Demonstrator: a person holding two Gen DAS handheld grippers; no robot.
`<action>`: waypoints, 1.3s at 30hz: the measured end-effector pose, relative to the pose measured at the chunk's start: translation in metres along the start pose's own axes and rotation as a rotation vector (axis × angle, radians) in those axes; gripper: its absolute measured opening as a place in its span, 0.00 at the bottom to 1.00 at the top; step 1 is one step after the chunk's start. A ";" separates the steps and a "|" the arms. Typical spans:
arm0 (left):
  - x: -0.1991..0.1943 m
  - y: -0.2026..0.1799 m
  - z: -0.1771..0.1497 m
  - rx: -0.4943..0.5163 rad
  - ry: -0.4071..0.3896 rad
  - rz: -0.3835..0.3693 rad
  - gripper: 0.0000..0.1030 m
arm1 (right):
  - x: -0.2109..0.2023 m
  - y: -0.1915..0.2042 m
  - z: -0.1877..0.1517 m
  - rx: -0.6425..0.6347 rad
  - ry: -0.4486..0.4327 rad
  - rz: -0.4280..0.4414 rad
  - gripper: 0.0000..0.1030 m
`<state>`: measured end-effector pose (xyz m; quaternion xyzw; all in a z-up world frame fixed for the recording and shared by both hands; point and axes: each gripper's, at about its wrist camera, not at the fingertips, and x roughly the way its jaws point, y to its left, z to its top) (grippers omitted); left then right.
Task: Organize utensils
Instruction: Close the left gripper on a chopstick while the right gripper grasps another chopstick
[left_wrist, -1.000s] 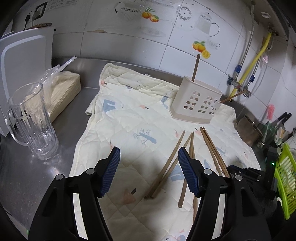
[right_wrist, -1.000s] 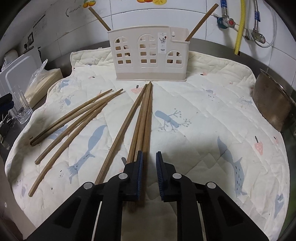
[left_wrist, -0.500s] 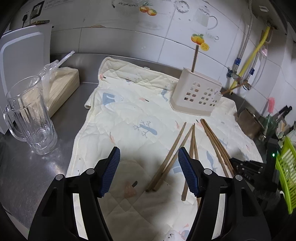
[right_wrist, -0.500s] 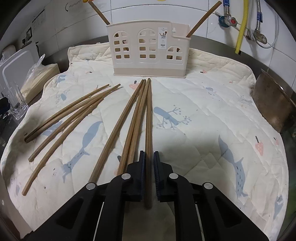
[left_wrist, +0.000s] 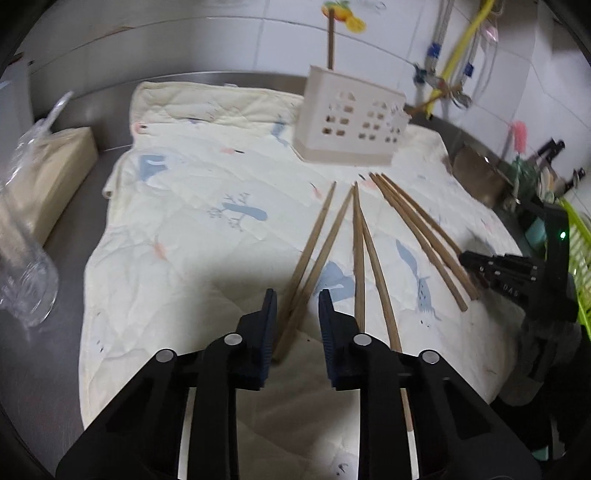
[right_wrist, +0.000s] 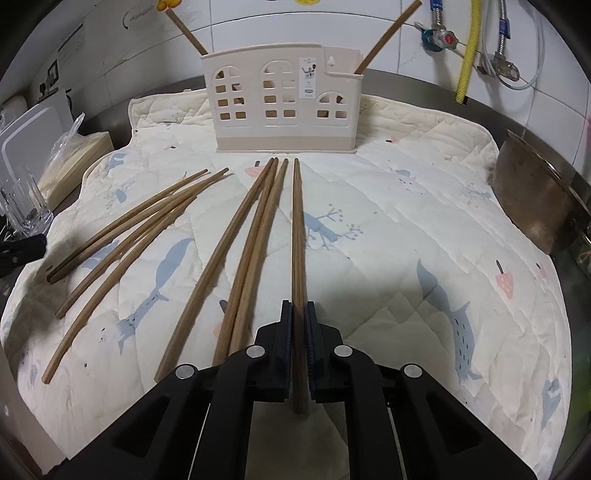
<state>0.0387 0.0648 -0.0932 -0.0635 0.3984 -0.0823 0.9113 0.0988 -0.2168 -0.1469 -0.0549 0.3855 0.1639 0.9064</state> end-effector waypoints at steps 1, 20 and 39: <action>0.003 0.000 0.001 0.006 0.010 0.001 0.20 | -0.001 -0.001 -0.001 0.004 0.000 0.002 0.06; 0.038 0.010 0.008 0.032 0.097 0.000 0.11 | -0.001 -0.003 -0.001 0.015 0.001 0.011 0.07; 0.043 0.005 0.007 0.054 0.135 -0.003 0.11 | -0.002 -0.001 -0.003 0.006 0.002 0.003 0.07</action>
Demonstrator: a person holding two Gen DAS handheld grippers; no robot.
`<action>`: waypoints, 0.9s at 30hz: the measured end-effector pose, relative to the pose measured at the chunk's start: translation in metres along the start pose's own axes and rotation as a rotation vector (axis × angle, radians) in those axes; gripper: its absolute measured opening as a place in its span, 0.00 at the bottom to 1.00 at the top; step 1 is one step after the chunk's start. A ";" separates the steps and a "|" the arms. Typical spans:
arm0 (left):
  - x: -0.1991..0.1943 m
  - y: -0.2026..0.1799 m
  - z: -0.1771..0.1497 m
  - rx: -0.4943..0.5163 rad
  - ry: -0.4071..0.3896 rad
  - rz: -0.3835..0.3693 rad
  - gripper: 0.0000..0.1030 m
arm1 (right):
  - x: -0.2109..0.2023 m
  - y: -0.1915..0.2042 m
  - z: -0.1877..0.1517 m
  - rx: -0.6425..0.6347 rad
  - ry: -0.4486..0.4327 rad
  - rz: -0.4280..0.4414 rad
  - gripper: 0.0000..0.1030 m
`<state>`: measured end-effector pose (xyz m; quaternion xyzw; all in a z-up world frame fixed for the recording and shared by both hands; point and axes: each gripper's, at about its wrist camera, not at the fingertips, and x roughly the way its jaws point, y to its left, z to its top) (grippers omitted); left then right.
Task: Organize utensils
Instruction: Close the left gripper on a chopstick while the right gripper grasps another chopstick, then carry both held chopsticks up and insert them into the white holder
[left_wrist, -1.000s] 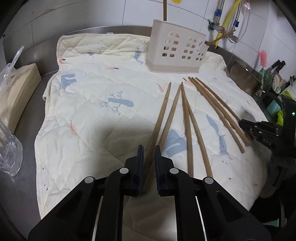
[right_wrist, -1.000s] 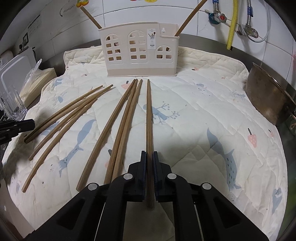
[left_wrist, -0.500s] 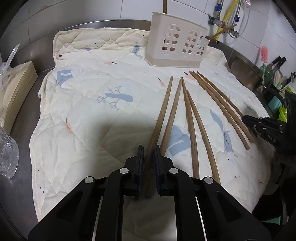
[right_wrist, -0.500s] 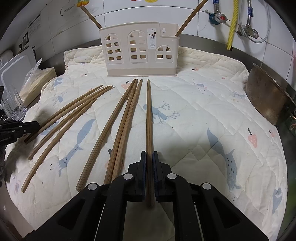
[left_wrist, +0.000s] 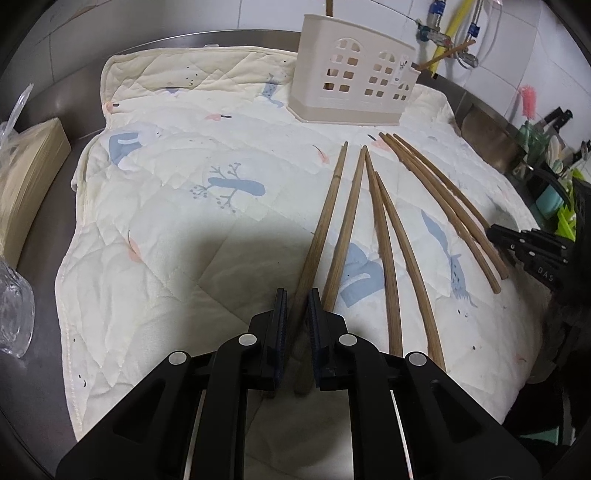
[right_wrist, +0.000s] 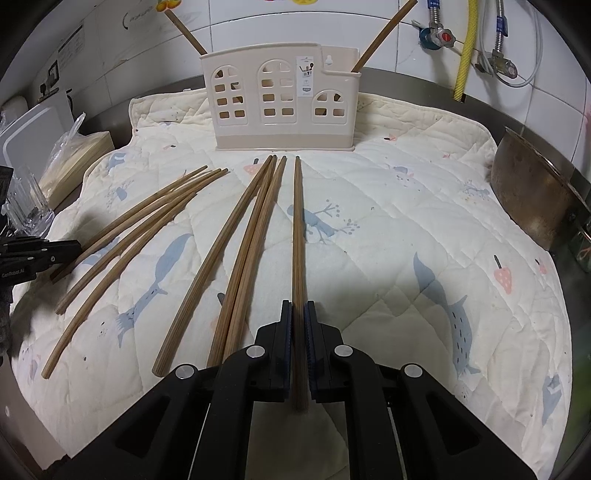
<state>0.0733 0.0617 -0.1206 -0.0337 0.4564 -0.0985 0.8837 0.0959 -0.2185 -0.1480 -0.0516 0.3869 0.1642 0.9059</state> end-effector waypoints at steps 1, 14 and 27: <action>0.000 0.001 0.001 -0.006 0.002 -0.007 0.11 | 0.000 0.000 0.000 0.001 0.000 0.001 0.07; -0.003 0.005 -0.005 -0.013 0.000 -0.031 0.10 | -0.001 0.000 -0.002 -0.003 -0.001 -0.001 0.07; -0.026 -0.010 0.002 0.013 -0.053 -0.023 0.06 | -0.028 -0.001 0.006 0.002 -0.065 -0.010 0.06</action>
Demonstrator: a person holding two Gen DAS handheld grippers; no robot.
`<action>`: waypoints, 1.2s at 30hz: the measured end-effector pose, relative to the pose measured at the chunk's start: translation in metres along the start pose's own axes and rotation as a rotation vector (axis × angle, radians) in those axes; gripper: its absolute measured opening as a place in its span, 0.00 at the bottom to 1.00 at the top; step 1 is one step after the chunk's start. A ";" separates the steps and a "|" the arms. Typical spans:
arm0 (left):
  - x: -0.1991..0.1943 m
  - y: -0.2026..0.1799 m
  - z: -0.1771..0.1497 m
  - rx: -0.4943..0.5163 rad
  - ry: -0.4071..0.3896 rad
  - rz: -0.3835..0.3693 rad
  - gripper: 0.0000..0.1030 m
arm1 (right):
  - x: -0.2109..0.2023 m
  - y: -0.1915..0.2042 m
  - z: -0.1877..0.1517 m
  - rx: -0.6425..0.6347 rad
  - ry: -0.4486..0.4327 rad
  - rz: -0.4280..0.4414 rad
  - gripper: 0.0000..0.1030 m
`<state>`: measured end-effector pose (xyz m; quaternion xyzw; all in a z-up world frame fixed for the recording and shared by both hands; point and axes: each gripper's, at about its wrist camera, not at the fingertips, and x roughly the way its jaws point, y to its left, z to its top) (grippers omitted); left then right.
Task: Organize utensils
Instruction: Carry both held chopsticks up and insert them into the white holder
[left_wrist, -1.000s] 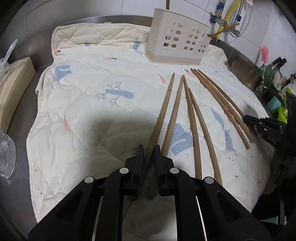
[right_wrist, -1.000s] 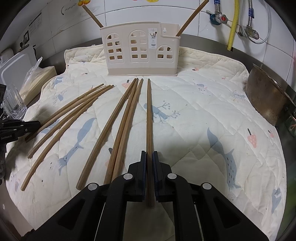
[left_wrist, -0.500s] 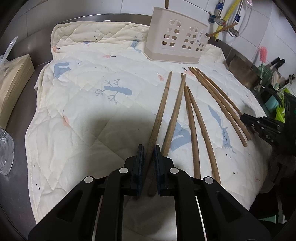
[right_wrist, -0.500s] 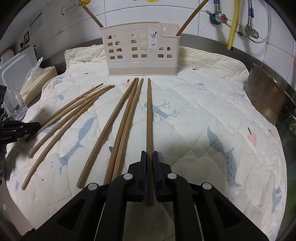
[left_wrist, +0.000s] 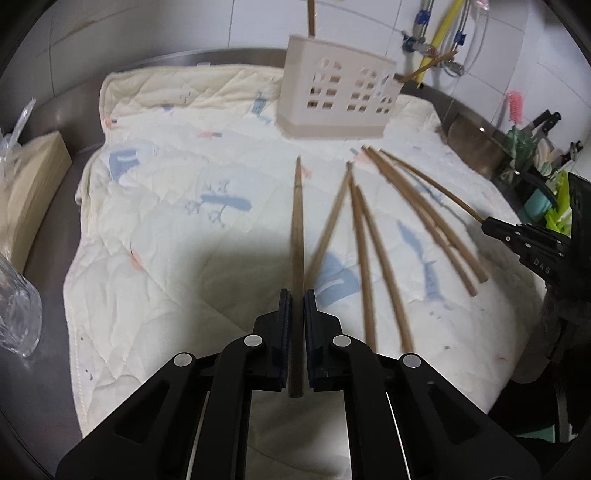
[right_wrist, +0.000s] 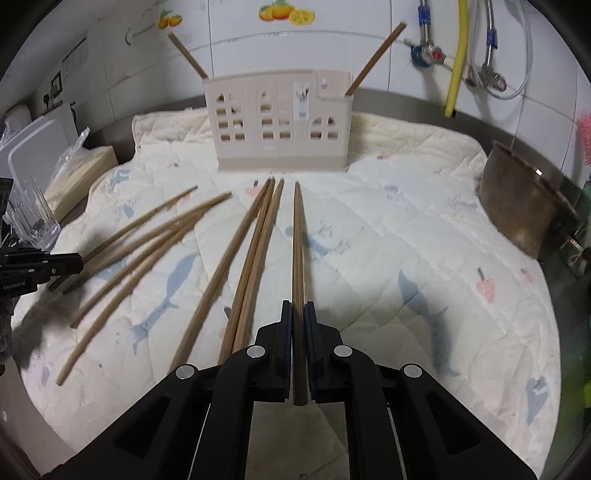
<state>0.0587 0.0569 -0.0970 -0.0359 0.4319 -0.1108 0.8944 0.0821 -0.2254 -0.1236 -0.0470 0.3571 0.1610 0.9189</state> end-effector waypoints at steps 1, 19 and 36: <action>-0.003 -0.001 0.001 0.002 -0.008 0.000 0.06 | -0.005 0.000 0.003 -0.002 -0.014 -0.001 0.06; -0.067 -0.017 0.055 -0.005 -0.234 -0.056 0.06 | -0.046 0.009 0.073 -0.047 -0.165 0.032 0.06; -0.087 -0.047 0.150 0.083 -0.297 -0.093 0.06 | -0.084 -0.026 0.189 -0.108 -0.145 0.062 0.06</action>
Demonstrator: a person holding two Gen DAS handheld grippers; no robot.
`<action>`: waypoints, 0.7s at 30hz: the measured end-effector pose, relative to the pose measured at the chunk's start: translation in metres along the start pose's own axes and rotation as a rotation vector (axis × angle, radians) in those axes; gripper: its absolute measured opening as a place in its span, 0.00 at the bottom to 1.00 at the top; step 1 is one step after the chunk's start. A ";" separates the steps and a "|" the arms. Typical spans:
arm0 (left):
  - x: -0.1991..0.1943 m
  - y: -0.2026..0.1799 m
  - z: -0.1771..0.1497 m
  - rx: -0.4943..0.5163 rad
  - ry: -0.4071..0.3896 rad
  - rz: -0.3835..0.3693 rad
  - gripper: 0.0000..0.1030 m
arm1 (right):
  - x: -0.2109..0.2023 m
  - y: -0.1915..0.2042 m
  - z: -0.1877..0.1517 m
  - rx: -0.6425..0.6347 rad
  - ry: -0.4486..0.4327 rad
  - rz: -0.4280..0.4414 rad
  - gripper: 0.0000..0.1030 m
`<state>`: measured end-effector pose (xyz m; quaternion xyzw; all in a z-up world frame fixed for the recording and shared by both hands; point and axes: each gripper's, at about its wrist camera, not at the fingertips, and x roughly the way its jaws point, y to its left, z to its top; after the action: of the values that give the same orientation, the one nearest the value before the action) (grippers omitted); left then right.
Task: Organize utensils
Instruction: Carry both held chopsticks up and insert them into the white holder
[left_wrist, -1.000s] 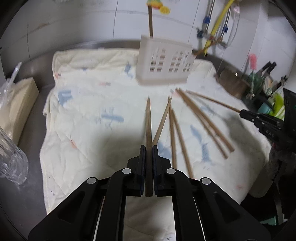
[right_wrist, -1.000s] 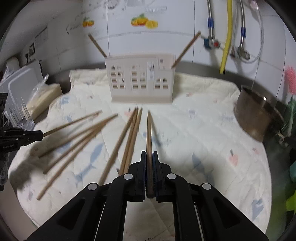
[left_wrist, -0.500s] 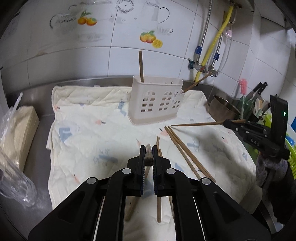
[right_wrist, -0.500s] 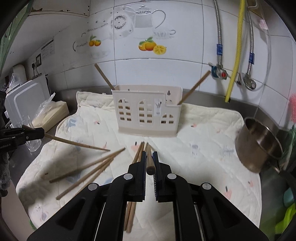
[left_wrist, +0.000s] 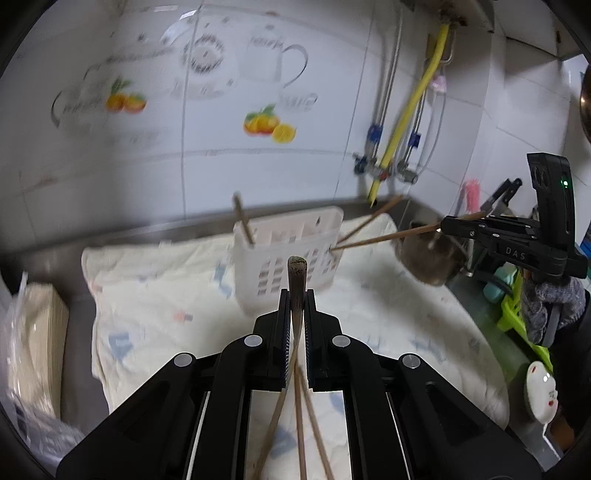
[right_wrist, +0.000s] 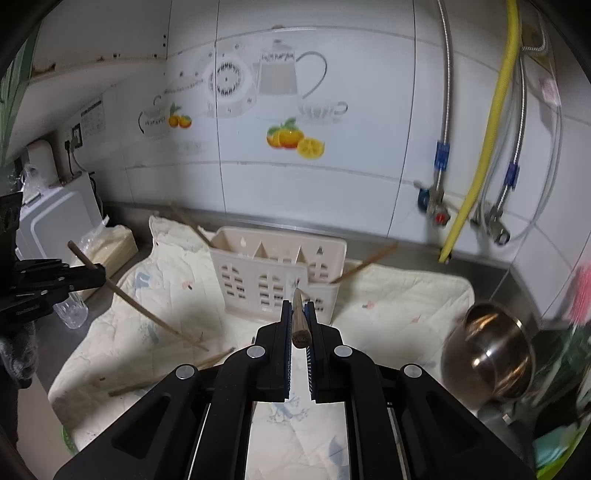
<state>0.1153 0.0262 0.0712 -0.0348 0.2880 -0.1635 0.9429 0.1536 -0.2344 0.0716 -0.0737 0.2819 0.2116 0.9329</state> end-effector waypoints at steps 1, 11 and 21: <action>-0.002 -0.003 0.010 0.005 -0.016 -0.005 0.06 | -0.005 -0.003 0.007 0.001 -0.004 0.006 0.06; -0.016 -0.016 0.081 0.046 -0.147 0.025 0.06 | -0.024 -0.023 0.053 -0.003 -0.036 -0.014 0.06; 0.037 0.003 0.111 0.047 -0.063 0.134 0.06 | 0.017 -0.034 0.074 -0.003 0.073 -0.012 0.06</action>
<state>0.2064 0.0134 0.1436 0.0015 0.2562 -0.1058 0.9608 0.2175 -0.2399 0.1239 -0.0844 0.3148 0.2037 0.9232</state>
